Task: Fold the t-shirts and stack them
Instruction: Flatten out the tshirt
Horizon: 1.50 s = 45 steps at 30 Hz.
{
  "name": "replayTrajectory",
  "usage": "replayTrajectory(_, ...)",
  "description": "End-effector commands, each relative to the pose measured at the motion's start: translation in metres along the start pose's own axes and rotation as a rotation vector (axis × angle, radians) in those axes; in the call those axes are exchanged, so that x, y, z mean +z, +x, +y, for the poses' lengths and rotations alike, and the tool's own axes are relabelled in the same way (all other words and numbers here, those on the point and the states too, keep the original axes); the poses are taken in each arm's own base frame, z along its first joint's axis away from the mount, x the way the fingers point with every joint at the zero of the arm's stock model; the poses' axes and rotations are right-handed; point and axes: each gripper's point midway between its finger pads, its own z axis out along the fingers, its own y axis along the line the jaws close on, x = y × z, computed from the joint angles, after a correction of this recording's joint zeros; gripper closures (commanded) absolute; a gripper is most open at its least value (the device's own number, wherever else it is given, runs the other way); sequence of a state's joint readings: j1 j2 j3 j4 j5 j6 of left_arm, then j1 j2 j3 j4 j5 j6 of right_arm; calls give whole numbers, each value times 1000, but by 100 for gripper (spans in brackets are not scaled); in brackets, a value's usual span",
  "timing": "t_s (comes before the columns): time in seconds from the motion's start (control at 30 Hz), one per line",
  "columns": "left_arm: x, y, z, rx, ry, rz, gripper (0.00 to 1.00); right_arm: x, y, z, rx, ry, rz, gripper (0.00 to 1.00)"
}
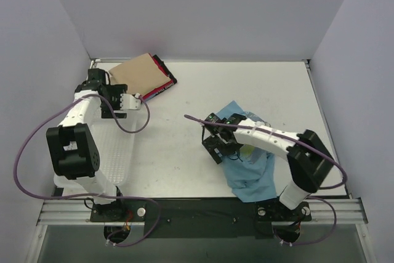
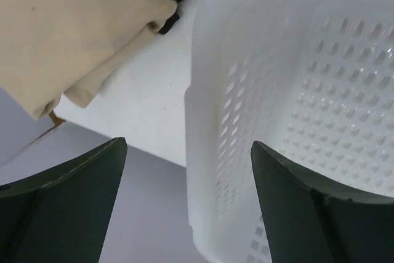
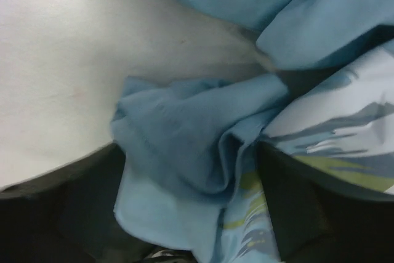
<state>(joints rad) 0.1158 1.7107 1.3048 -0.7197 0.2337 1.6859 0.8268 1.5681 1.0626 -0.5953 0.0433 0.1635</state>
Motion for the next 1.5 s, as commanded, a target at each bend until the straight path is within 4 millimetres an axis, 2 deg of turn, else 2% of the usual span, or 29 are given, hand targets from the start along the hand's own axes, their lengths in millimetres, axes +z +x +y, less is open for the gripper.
replayTrajectory(0.0, -74, 10, 35, -49, -160, 103, 7, 19, 9, -39, -72, 256, 160, 36)
replayTrajectory(0.03, -83, 7, 46, -62, -214, 106, 7, 16, 3, -40, -75, 269, 170, 49)
replayTrajectory(0.07, -98, 5, 52, -142, -273, 105, 7, 16, -5, -36, -79, 257, 174, 76)
replayTrajectory(0.13, -127, -7, 75, -302, -414, 52, 7, 6, -33, -22, -81, 189, 99, 100)
replayTrajectory(0.23, -172, -23, 100, -601, -558, -66, 6, -42, -93, 8, -145, 25, -104, 100)
replayTrajectory(0.33, -200, -40, 109, -793, -612, -180, 6, -168, -170, 54, -203, -310, -508, 100)
replayTrajectory(0.37, -206, -47, 109, -872, -609, -229, 6, -211, -177, 63, -231, -411, -624, 100)
replayTrajectory(0.43, -215, -61, 110, -938, -600, -308, 6, -280, -191, 55, -212, -486, -861, 100)
replayTrajectory(0.5, -226, -77, 111, -975, -582, -395, 6, -306, -192, 31, -132, -502, -975, 100)
replayTrajectory(0.53, -233, -83, 114, -984, -584, -429, 6, -289, -193, 6, -67, -472, -972, 100)
replayTrajectory(0.57, -234, -93, 112, -1004, -546, -473, 6, -296, -184, -4, -29, -473, -998, 100)
replayTrajectory(0.6, -241, -101, 117, -1000, -535, -513, 6, -268, -176, -25, 39, -435, -947, 100)
replayTrajectory(0.63, -239, -113, 113, -1001, -474, -556, 6, -252, -161, -31, 86, -444, -906, 100)
replayTrajectory(0.7, -243, -140, 112, -962, -408, -626, 6, -224, -137, -76, 249, -394, -859, 100)
replayTrajectory(0.8, -225, -188, 91, -891, -253, -648, 9, -175, -85, -140, 474, -222, -764, 100)
replayTrajectory(0.83, -213, -209, 82, -820, -209, -626, 11, -152, -57, -177, 594, -114, -711, 100)
replayTrajectory(0.87, -202, -212, 74, -805, -188, -579, 11, -140, -45, -188, 610, -72, -681, 100)
replayTrajectory(0.9, -192, -233, 63, -767, -135, -582, 11, -120, -18, -231, 739, 85, -622, 79)
replayTrajectory(0.93, -180, -238, 54, -761, -98, -566, 12, -115, -5, -253, 852, 189, -590, 55)
replayTrajectory(0.97, -173, -253, 45, -737, -60, -571, 13, -112, 12, -290, 962, 310, -519, 43)
replayTrajectory(1.0, -163, -258, 39, -741, -32, -564, 13, -83, 19, -304, 1071, 295, -416, 35)
replayTrajectory(1.03, -156, -267, 32, -734, -5, -561, 14, -98, 24, -324, 1167, 315, -385, 24)
replayTrajectory(1.07, -146, -271, 25, -742, 19, -551, 14, -69, 26, -324, 1255, 242, -263, 25)
replayTrajectory(1.1, -141, -276, 19, -738, 39, -549, 14, -82, 15, -330, 1263, 227, -246, 25)
replayTrajectory(1.2, -120, -273, 2, -778, 62, -503, 14, -95, -11, -302, 1006, 330, -233, 23)
replayTrajectory(1.23, -115, -270, -5, -787, 68, -488, 14, -85, -34, -262, 847, 301, -237, 22)
replayTrajectory(1.27, -111, -266, -6, -805, 57, -473, 14, -88, -35, -240, 738, 288, -251, 22)
replayTrajectory(1.33, -104, -258, -14, -849, 56, -434, 14, -80, -65, -149, 451, 110, -313, 22)
replayTrajectory(1.47, -93, -232, -23, -970, 44, -394, 14, -75, -97, -39, 193, -149, -420, 24)
